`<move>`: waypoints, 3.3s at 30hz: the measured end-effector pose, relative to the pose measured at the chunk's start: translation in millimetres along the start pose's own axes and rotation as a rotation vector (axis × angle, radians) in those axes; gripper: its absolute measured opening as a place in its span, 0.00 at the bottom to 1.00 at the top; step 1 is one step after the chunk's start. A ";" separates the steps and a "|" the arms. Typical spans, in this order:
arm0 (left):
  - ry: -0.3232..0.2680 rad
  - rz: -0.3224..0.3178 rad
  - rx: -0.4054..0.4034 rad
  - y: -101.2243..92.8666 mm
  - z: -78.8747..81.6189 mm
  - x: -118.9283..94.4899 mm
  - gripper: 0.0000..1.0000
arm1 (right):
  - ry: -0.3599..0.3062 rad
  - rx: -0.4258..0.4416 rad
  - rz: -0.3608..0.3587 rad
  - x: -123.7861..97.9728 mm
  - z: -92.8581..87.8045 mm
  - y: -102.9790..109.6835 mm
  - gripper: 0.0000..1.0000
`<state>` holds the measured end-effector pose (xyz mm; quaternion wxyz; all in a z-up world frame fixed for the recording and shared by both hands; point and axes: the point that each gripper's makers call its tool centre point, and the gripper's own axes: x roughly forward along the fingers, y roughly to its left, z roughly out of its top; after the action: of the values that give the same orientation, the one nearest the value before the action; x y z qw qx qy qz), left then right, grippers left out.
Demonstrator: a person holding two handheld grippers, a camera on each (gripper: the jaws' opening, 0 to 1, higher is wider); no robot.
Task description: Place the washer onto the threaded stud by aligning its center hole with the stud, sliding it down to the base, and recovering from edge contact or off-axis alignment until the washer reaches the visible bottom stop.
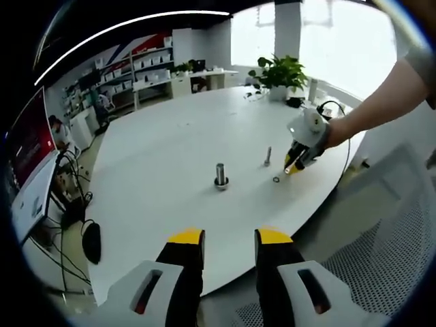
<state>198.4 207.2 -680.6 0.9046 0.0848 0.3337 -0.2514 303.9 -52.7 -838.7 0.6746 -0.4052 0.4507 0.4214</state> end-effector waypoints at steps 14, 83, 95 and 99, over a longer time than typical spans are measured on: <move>-0.004 -0.013 0.001 -2.6 0.5 1.1 0.28 | -0.053 0.159 -0.010 -5.4 -2.6 -12.5 0.13; 0.002 -0.001 0.002 0.6 -1.9 0.5 0.27 | -0.216 0.203 -0.026 -39.5 58.8 -57.0 0.14; 0.004 0.011 -0.005 3.3 -1.9 0.1 0.27 | -0.178 0.180 0.006 -25.9 56.6 -56.8 0.14; 0.008 0.013 -0.007 4.1 -2.3 0.5 0.27 | -0.163 0.187 0.026 -18.5 56.2 -56.0 0.14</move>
<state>199.6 211.3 -682.8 0.9053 0.0847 0.3375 -0.2438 366.8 -22.1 -796.9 0.7382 -0.2990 0.4370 0.4179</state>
